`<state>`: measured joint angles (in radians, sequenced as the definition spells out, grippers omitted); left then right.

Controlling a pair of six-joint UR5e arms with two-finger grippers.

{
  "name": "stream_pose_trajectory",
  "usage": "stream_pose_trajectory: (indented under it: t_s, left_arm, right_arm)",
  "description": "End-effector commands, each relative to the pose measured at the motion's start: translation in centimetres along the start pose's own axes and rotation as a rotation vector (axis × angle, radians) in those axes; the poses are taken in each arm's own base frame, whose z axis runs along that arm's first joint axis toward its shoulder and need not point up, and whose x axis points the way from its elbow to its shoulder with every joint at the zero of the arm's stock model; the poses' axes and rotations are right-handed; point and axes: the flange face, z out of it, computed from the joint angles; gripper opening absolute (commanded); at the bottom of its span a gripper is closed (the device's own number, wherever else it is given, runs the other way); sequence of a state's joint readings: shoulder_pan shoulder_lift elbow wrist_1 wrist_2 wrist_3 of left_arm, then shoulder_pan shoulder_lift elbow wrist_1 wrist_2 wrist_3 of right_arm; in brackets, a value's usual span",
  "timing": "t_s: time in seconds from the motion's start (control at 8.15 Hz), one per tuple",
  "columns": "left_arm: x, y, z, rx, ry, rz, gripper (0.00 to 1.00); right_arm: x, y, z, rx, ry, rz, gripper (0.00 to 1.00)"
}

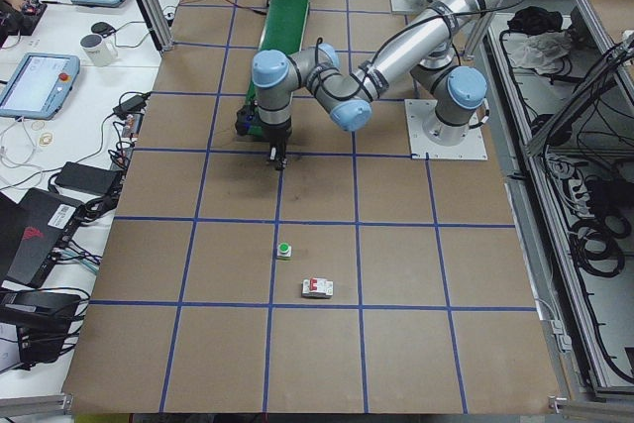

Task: Move capacitor from left to right
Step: 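Carry the capacitor with the left gripper over the conveyor's near end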

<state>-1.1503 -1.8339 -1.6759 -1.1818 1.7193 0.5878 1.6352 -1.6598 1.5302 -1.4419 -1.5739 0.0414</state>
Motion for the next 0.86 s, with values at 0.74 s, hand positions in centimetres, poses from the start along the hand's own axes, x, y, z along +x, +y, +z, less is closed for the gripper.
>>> stream_pose_trajectory:
  t_s: [0.74]
  left_arm:
    - [11.3, -10.8, 3.3, -0.022, 0.005, -0.173, 0.0]
  right_arm:
    - [-0.1, 0.0, 0.5, -0.01, -0.01, 0.003, 1.0]
